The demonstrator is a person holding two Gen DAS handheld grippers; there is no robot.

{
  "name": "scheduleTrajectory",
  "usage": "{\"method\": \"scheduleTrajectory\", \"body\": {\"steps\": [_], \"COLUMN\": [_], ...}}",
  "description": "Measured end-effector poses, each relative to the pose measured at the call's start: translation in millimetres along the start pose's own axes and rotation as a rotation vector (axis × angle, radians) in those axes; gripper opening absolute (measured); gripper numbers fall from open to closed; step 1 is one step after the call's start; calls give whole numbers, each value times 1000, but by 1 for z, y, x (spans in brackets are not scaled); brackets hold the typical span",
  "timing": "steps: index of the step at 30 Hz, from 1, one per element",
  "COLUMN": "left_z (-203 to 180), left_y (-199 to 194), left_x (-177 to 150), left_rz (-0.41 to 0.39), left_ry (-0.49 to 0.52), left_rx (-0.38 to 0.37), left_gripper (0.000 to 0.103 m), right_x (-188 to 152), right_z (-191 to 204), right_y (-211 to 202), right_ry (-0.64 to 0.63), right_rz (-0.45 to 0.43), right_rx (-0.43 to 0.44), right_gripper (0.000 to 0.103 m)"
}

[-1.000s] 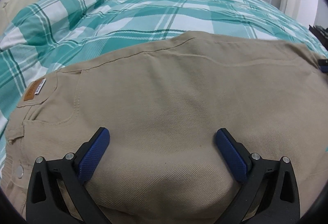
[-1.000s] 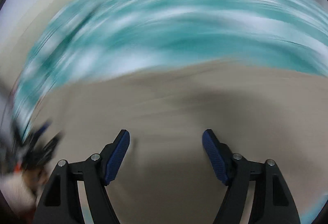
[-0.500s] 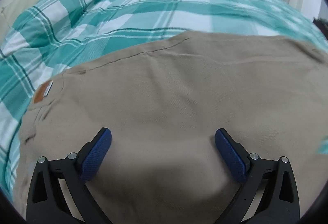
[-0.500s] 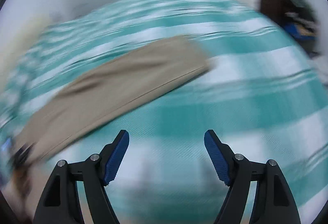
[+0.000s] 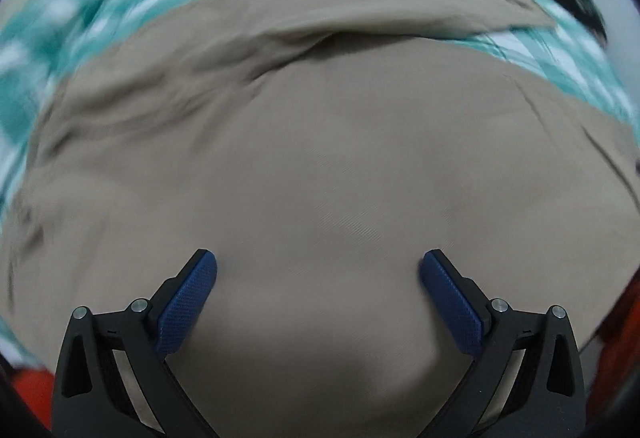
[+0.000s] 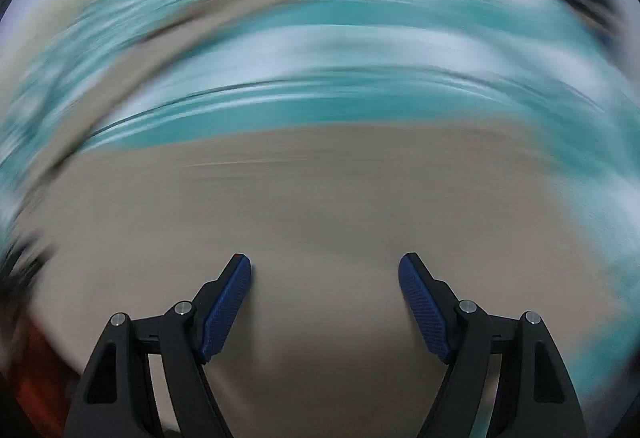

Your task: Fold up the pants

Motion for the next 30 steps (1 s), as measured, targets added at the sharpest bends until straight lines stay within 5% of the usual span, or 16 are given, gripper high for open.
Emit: {"method": "scheduleTrajectory", "body": {"steps": [4,9,14,19,21,24,26,30], "left_z": [2,-4,17,58,77,96,97,94], "left_y": [-2,-19,-39,8,46,99,96,98], "left_x": [2,23,97,161,167,142,135,135], "left_rz": [4,0,-156,-200,-173,-88,-175,-182], "left_ry": [2,-21,-113,-208,-223,-214,-232,-222], "left_rx": [27,22,3,128,219,235,205,222], "left_gripper": [103,101,102,102,102,102,102,102], "right_x": [-13,-20,-4,37,62,96,122,172], "right_z": [-86,-67,9,141,197,261,306,354], "right_y": [-33,-65,-93,-87,-74,-47,-15,64], "right_ry": [70,82,45,-186,-252,-316,-372,-432], "right_rz": [-61,-150,-175,-98,-74,-60,-61,-43], "right_rx": [-183,-275,-103,68,179,283,343,388], "right_gripper": [72,73,80,84,84,84,84,84]}}
Point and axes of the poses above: each gripper's, at about its wrist camera, not at the fingertips, and y roughly the way its jaws point, z to its left, x to its top, the point moved 5 cm from there along y, roughly the way its jaws point, and after that the axes turned 7 degrees about x, right-handed, at the moved point
